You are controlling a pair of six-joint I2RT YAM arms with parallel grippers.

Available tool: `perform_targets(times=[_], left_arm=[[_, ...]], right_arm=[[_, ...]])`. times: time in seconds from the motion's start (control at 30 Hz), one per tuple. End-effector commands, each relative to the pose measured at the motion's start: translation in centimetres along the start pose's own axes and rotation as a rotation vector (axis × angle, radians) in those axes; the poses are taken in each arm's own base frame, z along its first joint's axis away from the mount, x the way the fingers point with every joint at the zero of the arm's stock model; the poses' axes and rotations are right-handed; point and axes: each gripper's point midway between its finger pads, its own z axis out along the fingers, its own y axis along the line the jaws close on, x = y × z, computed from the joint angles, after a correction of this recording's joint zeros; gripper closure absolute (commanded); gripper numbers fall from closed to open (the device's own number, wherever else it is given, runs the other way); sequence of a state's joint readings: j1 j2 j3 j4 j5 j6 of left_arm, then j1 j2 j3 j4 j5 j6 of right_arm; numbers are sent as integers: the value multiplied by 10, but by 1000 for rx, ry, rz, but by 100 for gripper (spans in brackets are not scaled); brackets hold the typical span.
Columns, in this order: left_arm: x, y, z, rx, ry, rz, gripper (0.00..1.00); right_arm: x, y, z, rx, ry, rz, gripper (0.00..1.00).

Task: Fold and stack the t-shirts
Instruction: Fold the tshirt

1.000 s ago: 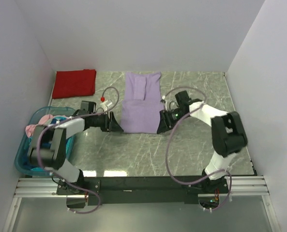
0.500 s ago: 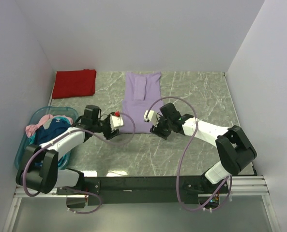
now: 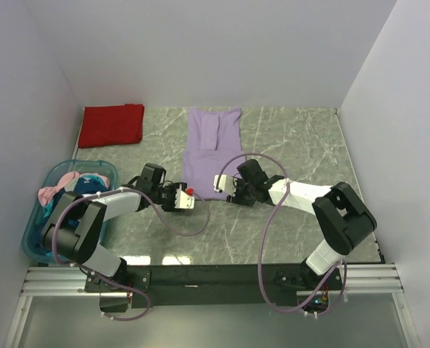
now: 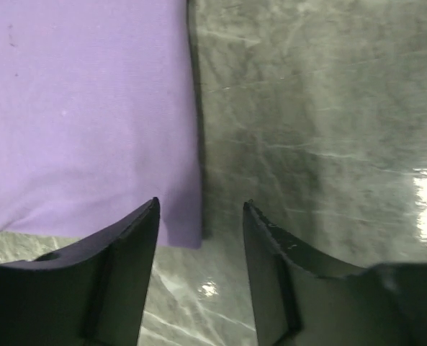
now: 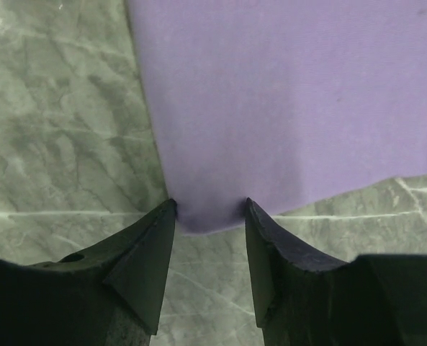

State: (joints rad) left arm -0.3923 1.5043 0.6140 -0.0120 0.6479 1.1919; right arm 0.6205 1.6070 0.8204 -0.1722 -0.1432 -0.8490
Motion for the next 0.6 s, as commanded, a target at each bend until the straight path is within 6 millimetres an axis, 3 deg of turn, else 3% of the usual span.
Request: perform_targets(times=[0.0,0.27,0.57], left_arm=[[7,6,6,6,23,39,46],[13,10,11,14,42,49,57],[12,11,9,19,43,46,76]], right_arm=[[1,1,3,5,2,-47,49],[0,12,-2,-53,-8,-56,47],[9,26,4,-136,30,-62,46]])
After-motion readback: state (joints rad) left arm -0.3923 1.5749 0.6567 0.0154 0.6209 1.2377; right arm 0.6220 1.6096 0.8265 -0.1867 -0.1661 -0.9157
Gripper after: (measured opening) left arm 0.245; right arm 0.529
